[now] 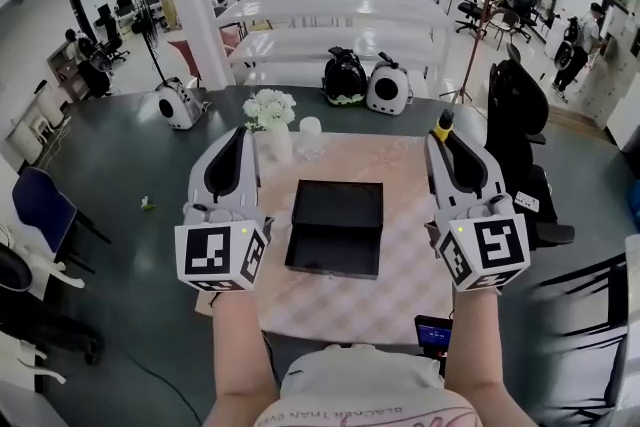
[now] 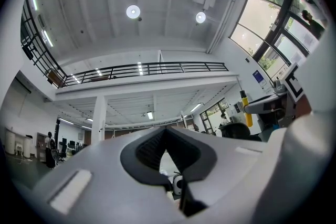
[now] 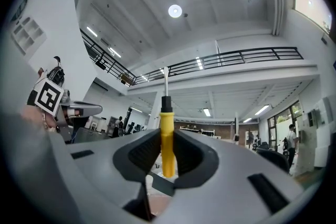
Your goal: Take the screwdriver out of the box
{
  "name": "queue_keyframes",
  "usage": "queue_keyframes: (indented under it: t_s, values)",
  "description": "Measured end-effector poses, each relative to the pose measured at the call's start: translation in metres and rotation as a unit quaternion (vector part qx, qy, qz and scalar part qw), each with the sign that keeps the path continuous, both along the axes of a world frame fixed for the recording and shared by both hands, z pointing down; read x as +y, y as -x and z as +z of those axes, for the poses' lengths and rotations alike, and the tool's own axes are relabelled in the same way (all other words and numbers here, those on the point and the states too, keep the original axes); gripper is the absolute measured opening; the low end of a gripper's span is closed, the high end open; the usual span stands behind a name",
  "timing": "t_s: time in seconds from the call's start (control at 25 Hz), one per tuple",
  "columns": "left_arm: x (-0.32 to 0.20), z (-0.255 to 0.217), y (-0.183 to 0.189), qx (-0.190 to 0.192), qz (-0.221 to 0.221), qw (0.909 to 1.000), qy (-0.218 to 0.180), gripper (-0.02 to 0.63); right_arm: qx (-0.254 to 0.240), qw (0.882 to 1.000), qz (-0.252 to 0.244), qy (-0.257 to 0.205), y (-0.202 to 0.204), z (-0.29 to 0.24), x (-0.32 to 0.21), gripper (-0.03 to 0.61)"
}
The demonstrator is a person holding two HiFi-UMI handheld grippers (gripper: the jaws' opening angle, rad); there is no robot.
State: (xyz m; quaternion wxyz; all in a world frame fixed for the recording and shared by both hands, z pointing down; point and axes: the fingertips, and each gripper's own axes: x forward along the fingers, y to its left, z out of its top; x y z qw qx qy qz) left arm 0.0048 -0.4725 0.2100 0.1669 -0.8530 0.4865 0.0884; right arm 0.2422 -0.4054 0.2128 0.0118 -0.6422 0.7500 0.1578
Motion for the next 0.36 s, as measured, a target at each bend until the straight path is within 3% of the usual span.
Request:
queue_keyframes:
  t_s: [0.36]
  values:
    - [-0.0036, -0.0058, 0.0042, -0.002, 0.001, 1.0000, -0.002, 0.006, 0.006, 1.000, 0.006, 0.000, -0.0003, -0.0058, -0.0019, 0.081]
